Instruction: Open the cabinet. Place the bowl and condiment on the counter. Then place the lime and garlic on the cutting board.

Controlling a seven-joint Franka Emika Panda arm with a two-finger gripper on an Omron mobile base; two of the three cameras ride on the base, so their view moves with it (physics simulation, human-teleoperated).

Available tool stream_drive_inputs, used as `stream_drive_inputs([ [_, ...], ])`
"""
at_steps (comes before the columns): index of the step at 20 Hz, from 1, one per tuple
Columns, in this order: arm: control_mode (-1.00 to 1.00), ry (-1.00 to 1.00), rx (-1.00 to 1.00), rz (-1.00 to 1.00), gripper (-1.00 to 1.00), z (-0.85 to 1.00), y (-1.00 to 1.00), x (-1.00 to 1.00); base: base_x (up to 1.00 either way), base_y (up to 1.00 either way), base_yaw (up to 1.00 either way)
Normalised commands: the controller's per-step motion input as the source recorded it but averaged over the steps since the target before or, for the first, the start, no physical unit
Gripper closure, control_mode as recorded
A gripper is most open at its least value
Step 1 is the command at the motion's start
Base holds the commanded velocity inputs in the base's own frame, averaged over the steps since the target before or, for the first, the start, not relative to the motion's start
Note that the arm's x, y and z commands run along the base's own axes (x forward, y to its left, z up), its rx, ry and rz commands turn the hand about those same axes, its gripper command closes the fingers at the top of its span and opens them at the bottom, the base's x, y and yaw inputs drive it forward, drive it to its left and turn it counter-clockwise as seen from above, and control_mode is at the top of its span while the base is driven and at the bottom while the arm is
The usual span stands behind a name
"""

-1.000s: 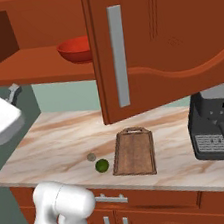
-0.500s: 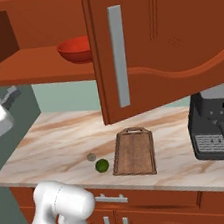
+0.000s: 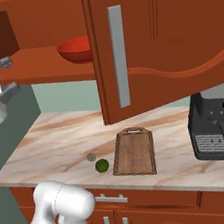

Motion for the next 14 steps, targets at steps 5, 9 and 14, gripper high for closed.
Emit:
stream_drive_inputs([
  [5, -1.0, 0.0, 0.03, -0.26, -1.0, 0.0, -0.13, 0.0, 0.0, 0.0, 0.0],
  [9, -1.0, 0.0, 0.03, -0.17, -1.0, -0.03, -0.12, 0.1, 0.0, 0.0, 0.0],
  [14, -1.0, 0.0, 0.03, -0.04, -1.0, -0.09, 0.0, 0.35, 0.0, 0.0, 0.0],
])
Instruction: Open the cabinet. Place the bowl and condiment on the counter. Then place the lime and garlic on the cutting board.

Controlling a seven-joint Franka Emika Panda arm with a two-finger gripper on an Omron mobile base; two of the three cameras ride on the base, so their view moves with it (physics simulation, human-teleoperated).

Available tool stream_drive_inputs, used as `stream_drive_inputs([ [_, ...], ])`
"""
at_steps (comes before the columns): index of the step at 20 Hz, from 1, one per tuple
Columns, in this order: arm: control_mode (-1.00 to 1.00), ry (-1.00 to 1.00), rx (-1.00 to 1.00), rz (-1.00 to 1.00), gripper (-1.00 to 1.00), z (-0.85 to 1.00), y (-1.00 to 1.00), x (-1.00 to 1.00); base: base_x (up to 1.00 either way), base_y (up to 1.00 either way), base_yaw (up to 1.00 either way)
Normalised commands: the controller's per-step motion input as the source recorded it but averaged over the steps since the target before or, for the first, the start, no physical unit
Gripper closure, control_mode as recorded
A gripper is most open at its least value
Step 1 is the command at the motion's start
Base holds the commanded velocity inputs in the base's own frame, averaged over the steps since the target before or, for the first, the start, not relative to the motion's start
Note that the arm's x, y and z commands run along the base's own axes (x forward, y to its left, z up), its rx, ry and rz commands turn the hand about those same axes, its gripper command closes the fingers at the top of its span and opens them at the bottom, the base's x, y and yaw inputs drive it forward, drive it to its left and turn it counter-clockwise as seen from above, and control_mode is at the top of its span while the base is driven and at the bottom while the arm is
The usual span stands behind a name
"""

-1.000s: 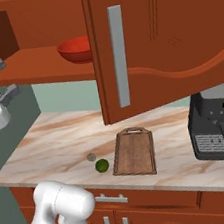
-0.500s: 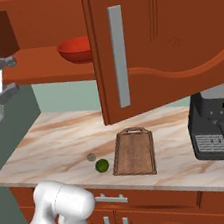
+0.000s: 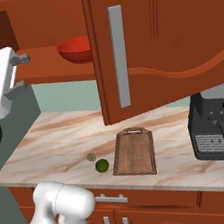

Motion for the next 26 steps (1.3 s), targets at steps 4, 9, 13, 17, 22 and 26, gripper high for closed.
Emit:
stream_drive_inputs([
  [4, -1.0, 0.0, 0.05, 0.0, -1.0, 0.0, 0.0, 0.32, 0.0, 0.0, 0.0],
  [9, -1.0, 0.0, 0.09, -0.01, -1.0, 0.0, -0.2, 0.18, 0.0, 0.0, 0.0],
  [13, -1.0, 0.0, 0.09, -0.08, -1.0, 0.0, -0.32, 0.14, 0.0, 0.0, 0.0],
  [17, -1.0, 0.0, 0.08, -0.09, -1.0, -0.01, -0.19, 0.28, 0.0, 0.0, 0.0],
  [22, -1.0, 0.0, 0.07, -0.04, -1.0, -0.03, -0.1, 0.37, 0.0, 0.0, 0.0],
  [26, -1.0, 0.0, 0.06, -0.04, -1.0, -0.02, -0.08, 0.31, 0.0, 0.0, 0.0],
])
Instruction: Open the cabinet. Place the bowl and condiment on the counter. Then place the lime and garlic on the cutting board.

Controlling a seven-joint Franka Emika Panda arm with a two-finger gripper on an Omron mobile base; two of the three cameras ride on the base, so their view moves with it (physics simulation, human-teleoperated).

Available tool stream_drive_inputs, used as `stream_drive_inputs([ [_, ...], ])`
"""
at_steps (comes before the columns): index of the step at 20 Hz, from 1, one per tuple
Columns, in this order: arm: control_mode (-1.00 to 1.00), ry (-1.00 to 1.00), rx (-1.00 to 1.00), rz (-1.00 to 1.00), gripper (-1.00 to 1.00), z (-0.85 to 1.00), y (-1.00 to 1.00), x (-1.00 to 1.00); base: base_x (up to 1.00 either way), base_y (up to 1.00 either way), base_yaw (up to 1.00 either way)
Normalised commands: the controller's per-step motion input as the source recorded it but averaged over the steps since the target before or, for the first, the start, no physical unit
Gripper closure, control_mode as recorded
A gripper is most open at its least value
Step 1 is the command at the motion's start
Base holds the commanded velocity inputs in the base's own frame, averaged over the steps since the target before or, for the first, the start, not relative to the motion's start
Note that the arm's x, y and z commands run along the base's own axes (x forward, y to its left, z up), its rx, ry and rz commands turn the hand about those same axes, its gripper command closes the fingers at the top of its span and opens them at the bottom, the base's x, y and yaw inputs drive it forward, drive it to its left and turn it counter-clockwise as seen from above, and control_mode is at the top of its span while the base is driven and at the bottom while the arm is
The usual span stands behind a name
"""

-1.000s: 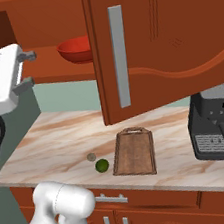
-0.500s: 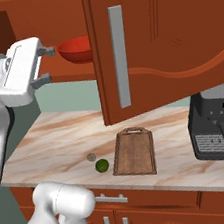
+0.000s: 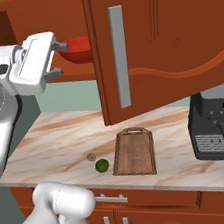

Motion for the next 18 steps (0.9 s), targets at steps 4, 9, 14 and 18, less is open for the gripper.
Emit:
stream_drive_inputs([
  [4, -1.0, 0.0, 0.08, -0.04, -1.0, 0.0, -0.35, 0.04, 0.0, 0.0, 0.0],
  [9, -1.0, 0.0, 0.06, -0.02, -1.0, -0.03, -0.39, 0.06, 0.0, 0.0, 0.0],
  [14, -1.0, 0.0, 0.0, 0.0, -1.0, -0.21, -0.06, 0.28, 0.0, 0.0, 0.0],
  [18, -1.0, 0.0, 0.0, 0.0, -1.0, -0.32, 0.01, 0.55, 0.0, 0.0, 0.0],
])
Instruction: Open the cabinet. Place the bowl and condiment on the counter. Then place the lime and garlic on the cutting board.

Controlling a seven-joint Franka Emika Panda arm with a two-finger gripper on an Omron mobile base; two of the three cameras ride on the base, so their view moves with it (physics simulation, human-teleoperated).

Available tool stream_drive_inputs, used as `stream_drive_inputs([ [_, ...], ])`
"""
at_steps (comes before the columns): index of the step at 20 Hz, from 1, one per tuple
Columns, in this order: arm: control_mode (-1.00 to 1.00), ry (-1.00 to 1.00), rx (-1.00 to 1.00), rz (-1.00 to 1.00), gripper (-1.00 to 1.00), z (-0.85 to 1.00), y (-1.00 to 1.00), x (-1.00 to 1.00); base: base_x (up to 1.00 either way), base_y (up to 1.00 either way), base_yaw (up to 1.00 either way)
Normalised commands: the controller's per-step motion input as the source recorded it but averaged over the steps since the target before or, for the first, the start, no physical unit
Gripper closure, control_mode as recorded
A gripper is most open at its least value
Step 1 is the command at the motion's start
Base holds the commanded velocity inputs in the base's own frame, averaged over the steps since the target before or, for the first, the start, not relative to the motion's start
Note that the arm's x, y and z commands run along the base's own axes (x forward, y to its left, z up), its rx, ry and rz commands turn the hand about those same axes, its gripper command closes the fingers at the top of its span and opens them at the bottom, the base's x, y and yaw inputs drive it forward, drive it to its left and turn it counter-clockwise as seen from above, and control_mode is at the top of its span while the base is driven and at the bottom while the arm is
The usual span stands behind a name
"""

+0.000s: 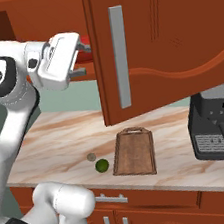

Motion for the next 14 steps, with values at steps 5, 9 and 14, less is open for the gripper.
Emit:
stream_drive_inputs([
  [5, -1.0, 0.0, 0.0, -0.02, -1.0, -0.06, -0.07, 0.29, 0.0, 0.0, 0.0],
  [9, -1.0, 0.0, 0.0, -0.04, -1.0, 0.0, -0.23, 0.16, 0.0, 0.0, 0.0],
  [14, -1.0, 0.0, 0.0, -0.08, -1.0, -0.01, -0.32, 0.07, 0.0, 0.0, 0.0],
])
